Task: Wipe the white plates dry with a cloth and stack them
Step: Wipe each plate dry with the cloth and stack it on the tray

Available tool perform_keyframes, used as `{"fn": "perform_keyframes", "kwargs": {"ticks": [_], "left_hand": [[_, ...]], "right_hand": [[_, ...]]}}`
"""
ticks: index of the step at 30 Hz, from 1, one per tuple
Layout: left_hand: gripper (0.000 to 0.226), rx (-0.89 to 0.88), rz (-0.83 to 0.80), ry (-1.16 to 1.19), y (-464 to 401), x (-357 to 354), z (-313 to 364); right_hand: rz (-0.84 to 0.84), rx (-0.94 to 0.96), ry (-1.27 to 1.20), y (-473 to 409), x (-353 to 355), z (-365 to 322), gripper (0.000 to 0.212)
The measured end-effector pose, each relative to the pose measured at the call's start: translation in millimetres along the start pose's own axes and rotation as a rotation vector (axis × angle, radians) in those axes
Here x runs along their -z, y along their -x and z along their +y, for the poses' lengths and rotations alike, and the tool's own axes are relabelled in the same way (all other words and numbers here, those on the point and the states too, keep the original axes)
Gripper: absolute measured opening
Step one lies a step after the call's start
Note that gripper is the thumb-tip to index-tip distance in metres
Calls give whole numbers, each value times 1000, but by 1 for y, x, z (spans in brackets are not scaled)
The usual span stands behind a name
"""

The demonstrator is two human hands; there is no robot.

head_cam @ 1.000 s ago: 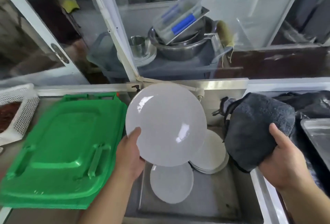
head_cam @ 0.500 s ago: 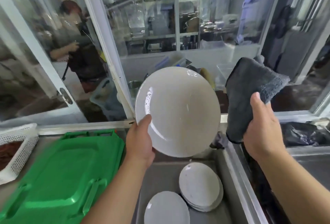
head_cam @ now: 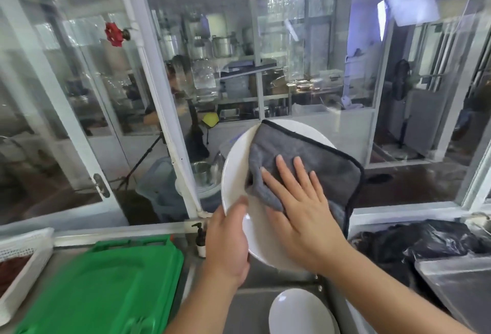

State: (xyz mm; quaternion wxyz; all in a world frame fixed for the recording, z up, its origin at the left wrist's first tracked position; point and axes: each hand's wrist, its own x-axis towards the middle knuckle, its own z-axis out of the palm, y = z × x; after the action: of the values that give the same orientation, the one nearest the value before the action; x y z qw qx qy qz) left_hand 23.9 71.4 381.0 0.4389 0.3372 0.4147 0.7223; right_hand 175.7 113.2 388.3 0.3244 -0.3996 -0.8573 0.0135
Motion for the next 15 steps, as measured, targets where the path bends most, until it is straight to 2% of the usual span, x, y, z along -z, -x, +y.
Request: {"fn": "perform_keyframes", "kwargs": {"ticks": [6, 8, 12, 15], "left_hand": [[35, -137, -79, -84, -2, 1, -1], [31, -154, -88, -103, -4, 4, 1], [37, -158, -67, -150, -7, 10, 3], [35, -228, -82, -220, -6, 8, 9]], "right_hand": [[-78, 201, -88, -8, 12, -27, 58], [-91, 265, 0, -19, 24, -27, 55], [41, 387, 207, -43, 46, -25, 57], [131, 337, 215, -62, 56, -22, 64]]}}
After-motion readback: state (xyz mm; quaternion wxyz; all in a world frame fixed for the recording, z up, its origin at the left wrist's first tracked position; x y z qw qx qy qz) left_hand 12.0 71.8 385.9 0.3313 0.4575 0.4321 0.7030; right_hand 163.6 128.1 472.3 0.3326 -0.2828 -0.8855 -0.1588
